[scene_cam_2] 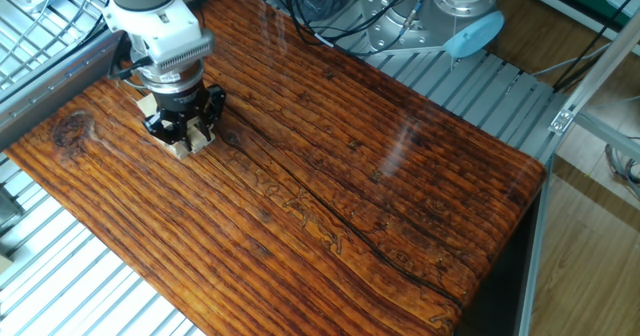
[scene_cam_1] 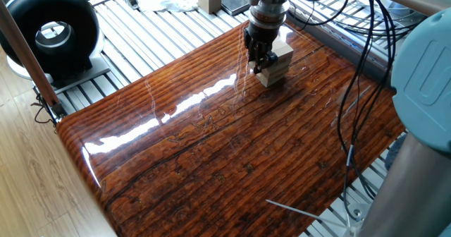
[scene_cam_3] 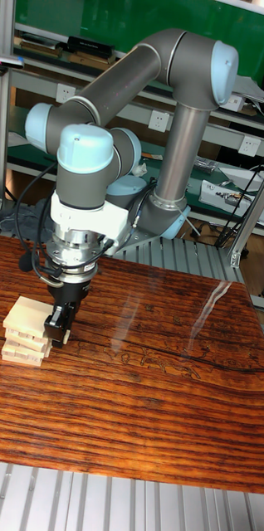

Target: Play Jenga

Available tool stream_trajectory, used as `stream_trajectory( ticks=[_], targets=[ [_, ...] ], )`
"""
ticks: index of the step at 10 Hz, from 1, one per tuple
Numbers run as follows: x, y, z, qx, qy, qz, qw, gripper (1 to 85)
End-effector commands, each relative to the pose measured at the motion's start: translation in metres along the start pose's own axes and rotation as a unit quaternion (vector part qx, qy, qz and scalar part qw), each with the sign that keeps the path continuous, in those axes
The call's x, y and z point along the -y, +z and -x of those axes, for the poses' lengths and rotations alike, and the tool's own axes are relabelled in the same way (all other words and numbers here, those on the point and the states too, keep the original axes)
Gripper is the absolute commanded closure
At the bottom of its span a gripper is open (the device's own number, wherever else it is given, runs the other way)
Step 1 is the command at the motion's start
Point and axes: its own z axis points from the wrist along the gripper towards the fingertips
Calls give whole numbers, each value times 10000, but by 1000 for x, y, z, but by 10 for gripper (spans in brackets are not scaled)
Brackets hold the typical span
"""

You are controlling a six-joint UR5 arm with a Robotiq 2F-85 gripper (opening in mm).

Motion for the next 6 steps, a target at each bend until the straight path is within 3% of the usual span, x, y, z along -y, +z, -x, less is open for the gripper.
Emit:
stream_trajectory(
  ticks=[1, 6],
  targets=[
    [0, -1, 2, 35, 55, 3, 10000, 490],
    [-1, -2, 2, 22, 78, 23, 10000, 497]
  ],
)
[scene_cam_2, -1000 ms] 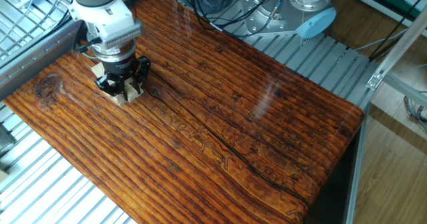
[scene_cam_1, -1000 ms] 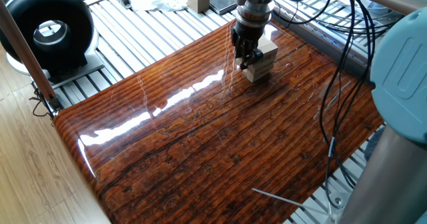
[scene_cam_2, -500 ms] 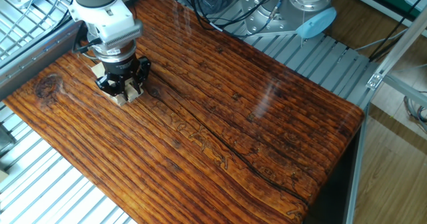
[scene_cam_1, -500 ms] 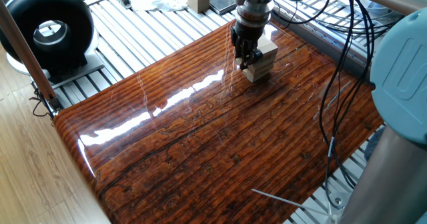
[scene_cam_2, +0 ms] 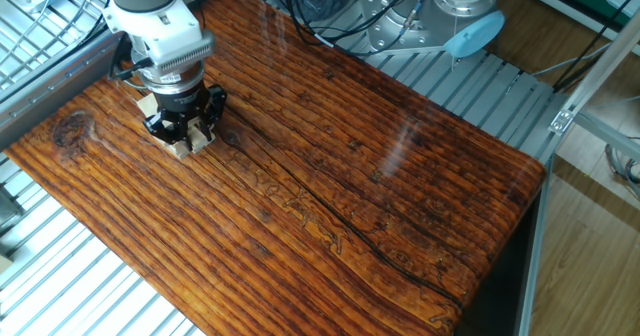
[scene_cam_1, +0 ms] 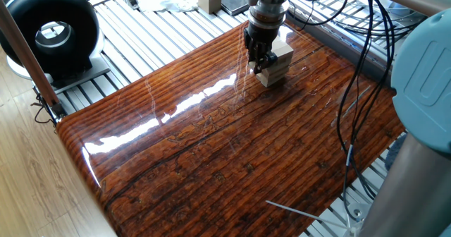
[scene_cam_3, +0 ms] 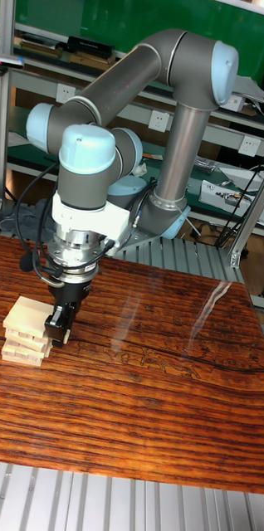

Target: Play Jenga

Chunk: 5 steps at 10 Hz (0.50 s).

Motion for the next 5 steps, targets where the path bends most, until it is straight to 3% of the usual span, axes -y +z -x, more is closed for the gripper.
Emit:
stream_trajectory(
  ticks=[1, 5],
  targets=[
    [0, -1, 2, 60, 38, 5, 10000, 513],
    [0, -2, 3, 60, 38, 5, 10000, 520]
  ],
)
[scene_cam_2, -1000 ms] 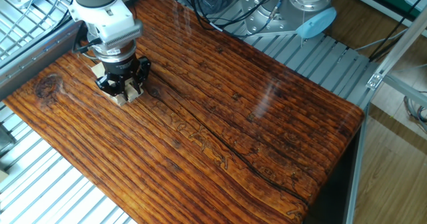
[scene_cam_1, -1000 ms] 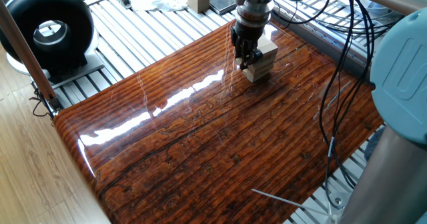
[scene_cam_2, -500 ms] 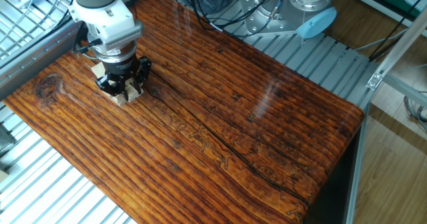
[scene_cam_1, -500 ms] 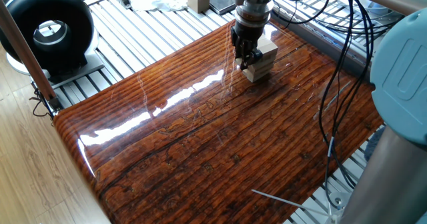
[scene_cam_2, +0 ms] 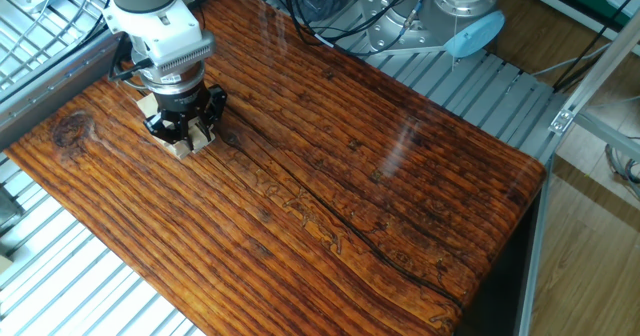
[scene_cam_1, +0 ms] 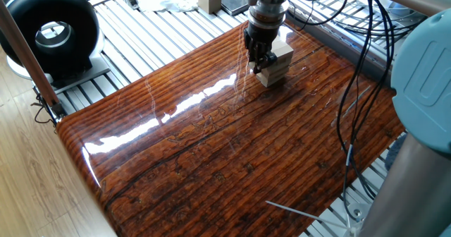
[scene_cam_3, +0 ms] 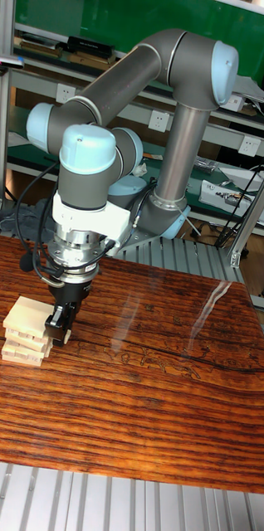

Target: Play Jenga

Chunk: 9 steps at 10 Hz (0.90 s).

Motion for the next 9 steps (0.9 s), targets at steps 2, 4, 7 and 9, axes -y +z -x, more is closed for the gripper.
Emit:
stream_trajectory(
  ticks=[2, 4, 7, 9],
  targets=[
    [1, -1, 3, 66, 35, -12, 10000, 520],
    [5, -1, 2, 29, -74, -86, 9999, 520],
    [5, 0, 4, 61, -58, -85, 9999, 520],
    [5, -1, 5, 66, -42, -76, 9999, 530]
  ],
)
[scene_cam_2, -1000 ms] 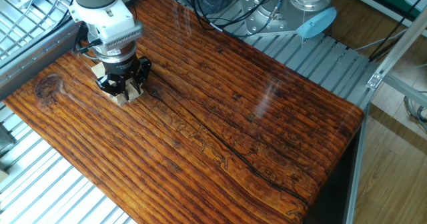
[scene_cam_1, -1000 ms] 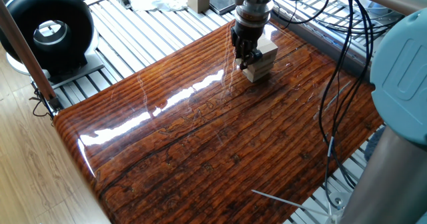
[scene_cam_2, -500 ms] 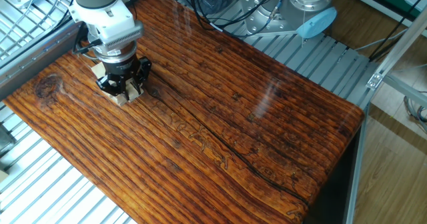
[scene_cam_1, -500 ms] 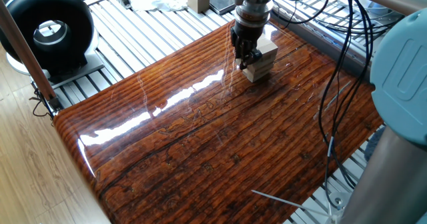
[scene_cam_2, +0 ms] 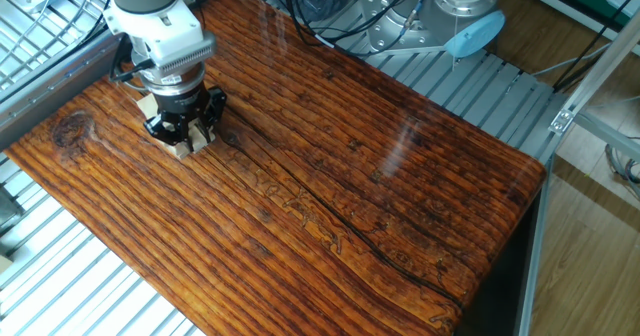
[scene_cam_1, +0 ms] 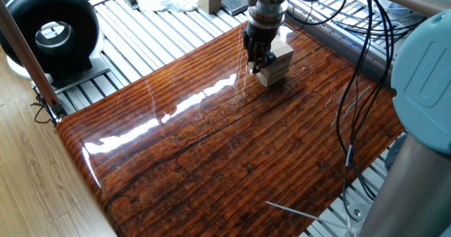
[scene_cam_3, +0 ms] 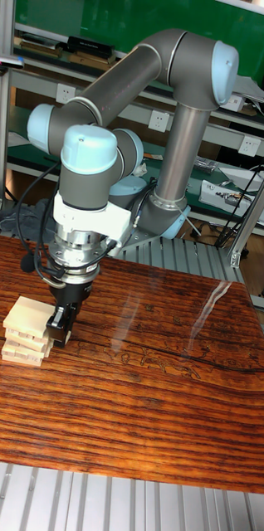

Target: Play Jenga

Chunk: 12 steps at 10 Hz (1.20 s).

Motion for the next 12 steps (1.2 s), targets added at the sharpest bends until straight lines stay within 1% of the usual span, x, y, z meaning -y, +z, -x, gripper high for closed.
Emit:
stream_trajectory(
  ticks=[1, 6, 12],
  targets=[
    [1, -1, 4, 72, 42, -9, 10000, 530],
    [2, -3, 8, 80, 81, -7, 9999, 547],
    [3, -1, 12, 123, 75, -19, 9999, 547]
  ],
)
